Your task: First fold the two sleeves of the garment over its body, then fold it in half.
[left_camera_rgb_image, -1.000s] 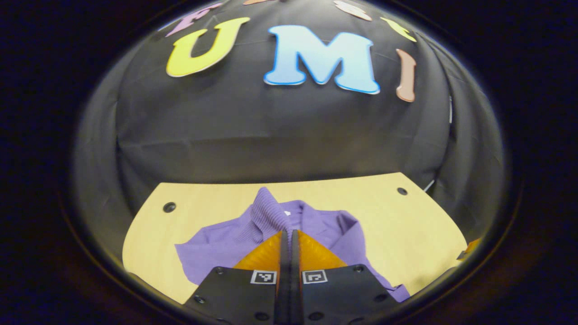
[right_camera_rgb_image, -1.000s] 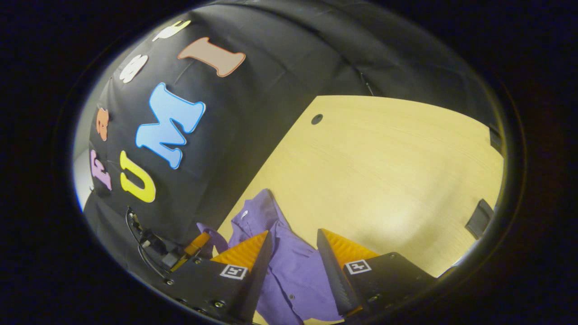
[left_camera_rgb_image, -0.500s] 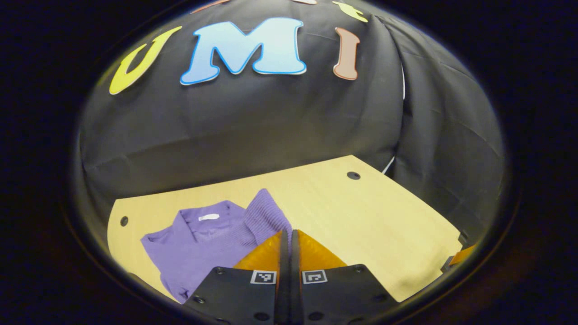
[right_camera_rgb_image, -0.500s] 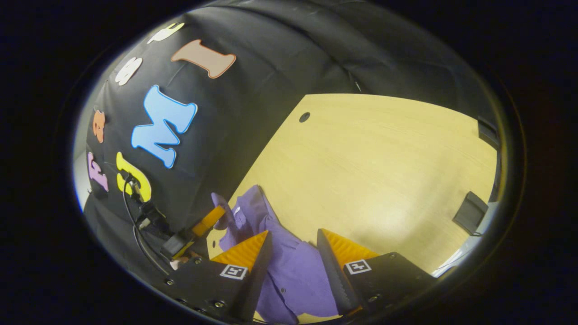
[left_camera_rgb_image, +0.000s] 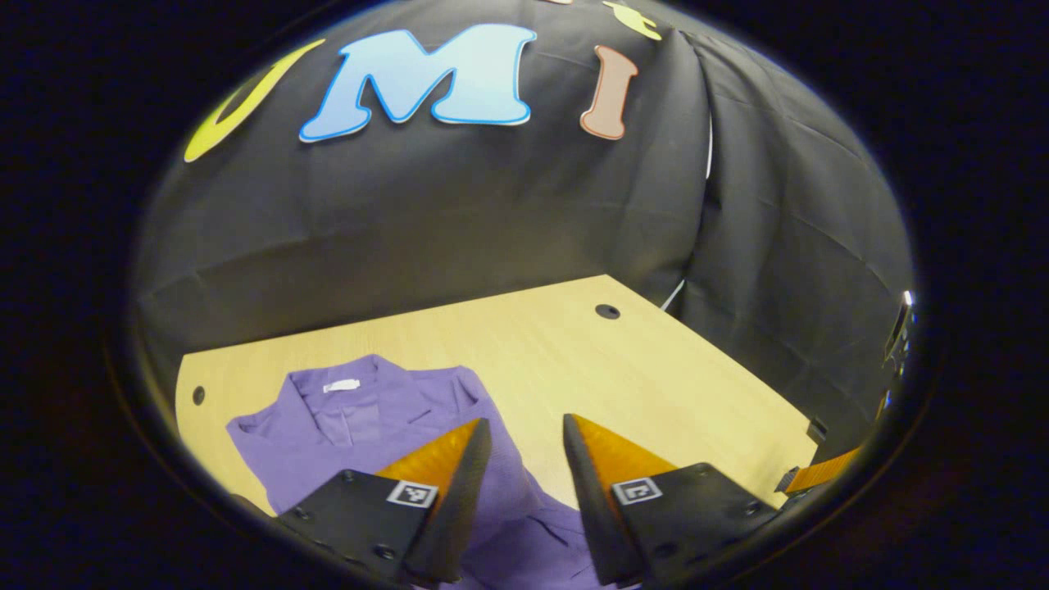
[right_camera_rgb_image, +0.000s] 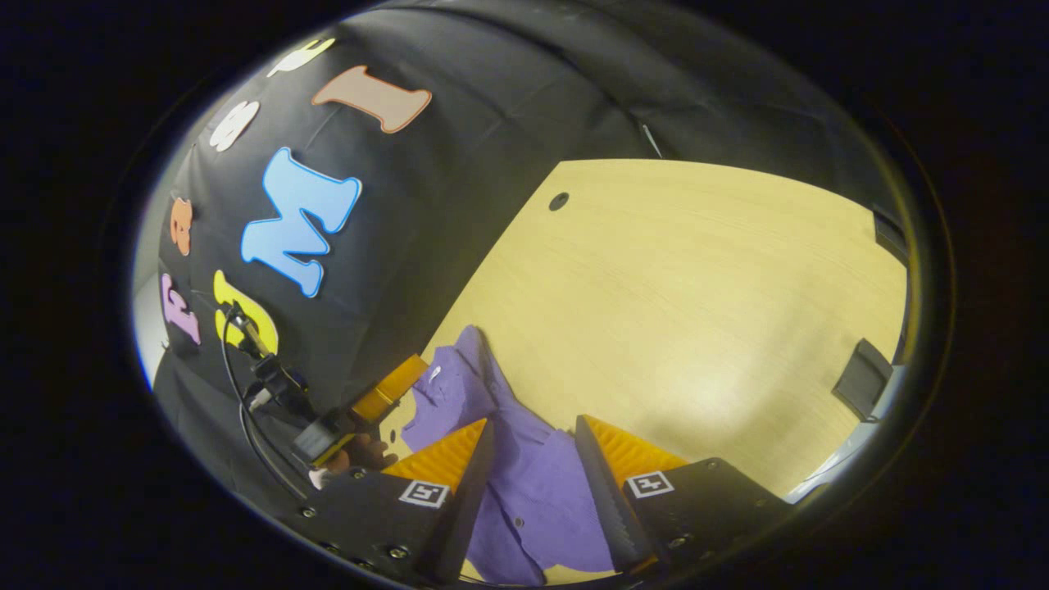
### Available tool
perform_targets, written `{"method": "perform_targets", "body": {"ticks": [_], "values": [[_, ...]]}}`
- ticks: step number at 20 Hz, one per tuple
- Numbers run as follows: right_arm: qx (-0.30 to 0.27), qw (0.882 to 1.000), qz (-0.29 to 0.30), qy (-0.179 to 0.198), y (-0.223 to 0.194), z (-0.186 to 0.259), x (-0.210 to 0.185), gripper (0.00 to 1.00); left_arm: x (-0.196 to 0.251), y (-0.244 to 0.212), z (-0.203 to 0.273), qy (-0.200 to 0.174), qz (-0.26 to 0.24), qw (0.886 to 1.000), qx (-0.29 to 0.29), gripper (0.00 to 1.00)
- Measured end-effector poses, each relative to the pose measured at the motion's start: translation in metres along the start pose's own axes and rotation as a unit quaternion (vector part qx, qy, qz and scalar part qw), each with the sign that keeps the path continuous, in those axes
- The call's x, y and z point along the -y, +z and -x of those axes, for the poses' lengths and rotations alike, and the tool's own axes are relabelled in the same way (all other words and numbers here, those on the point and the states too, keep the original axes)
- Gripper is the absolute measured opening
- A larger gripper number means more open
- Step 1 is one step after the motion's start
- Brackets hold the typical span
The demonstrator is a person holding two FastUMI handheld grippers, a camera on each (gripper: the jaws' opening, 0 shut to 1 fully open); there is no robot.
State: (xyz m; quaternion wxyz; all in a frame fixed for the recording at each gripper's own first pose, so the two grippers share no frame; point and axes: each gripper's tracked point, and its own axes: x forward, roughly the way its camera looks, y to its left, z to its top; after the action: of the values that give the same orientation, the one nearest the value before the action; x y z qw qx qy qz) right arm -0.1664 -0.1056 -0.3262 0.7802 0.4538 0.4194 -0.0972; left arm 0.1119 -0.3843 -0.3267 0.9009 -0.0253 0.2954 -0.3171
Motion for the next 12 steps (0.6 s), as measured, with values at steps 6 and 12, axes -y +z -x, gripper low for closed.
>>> {"method": "perform_targets", "body": {"ticks": [6,12], "values": [[-0.041,0.998,0.039,-0.009,-0.018,-0.015,-0.015,0.64,-0.028,-0.008,0.058,0.022,0.065,0.998,-0.013,0.95],[-0.127,0.986,0.105,-0.034,-0.061,-0.020,-0.004,0.64,-0.111,-0.058,0.146,0.103,0.090,0.990,-0.044,0.95]]}}
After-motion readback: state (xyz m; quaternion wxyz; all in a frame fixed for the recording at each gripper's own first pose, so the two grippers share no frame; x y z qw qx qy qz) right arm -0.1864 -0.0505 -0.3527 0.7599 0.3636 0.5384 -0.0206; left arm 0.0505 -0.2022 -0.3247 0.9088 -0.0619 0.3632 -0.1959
